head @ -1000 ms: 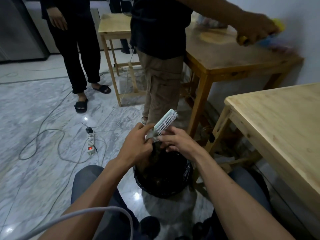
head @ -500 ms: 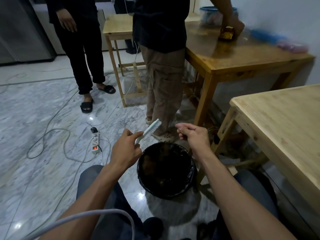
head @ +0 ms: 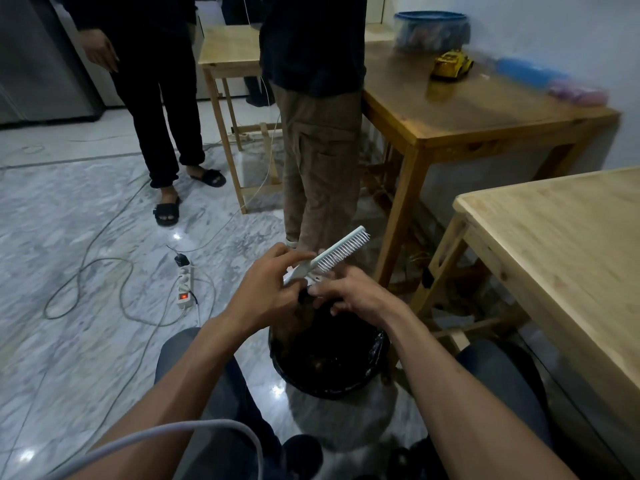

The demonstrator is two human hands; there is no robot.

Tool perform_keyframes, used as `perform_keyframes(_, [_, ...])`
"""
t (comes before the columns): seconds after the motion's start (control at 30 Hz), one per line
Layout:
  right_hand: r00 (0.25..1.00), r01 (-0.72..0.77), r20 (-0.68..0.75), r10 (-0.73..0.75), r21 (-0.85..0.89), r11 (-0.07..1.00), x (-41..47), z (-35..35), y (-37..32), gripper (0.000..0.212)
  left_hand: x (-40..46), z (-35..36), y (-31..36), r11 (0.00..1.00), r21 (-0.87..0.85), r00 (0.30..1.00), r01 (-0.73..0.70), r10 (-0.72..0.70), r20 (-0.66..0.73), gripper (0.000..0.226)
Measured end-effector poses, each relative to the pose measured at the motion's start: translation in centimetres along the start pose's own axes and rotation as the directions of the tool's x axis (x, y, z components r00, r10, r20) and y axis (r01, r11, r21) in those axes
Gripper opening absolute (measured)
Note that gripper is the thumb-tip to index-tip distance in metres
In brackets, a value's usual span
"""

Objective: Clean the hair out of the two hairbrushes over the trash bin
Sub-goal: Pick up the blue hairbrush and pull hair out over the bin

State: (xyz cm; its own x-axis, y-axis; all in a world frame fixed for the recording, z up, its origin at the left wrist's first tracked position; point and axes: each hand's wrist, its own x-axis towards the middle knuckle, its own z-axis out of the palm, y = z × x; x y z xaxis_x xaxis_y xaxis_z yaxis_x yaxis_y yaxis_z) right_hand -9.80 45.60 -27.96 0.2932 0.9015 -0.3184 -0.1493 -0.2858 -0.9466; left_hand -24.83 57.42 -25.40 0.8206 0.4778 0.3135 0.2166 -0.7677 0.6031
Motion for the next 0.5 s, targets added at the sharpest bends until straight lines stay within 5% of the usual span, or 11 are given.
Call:
perform_keyframes(0.13, [0.997, 0.074, -0.033, -0.07, 0.135, 0.988, 0.4, 0.1, 0.9, 0.009, 0.7, -1.0, -0.5, 1.0, -0.002, 1.0, 0.016, -0.016, 0.005, 0.037])
perform_keyframes(0.4, [0.796, 0.246, -0.606, 0.01, 0.338, 0.908, 0.3, -2.9, 2.3, 0.023, -1.2, -1.5, -5.6, 0.889, 0.198, 0.91, 0.413, -0.408, -0.066, 0.037])
perform_keyframes(0.5, [0.86, 0.078, -0.508, 0.042, 0.212, 0.974, 0.5, -1.8, 2.5, 0.019, -1.4, -0.8, -5.2, 0.895, 0.19, 0.914, 0.404, -0.4, -0.058, 0.035])
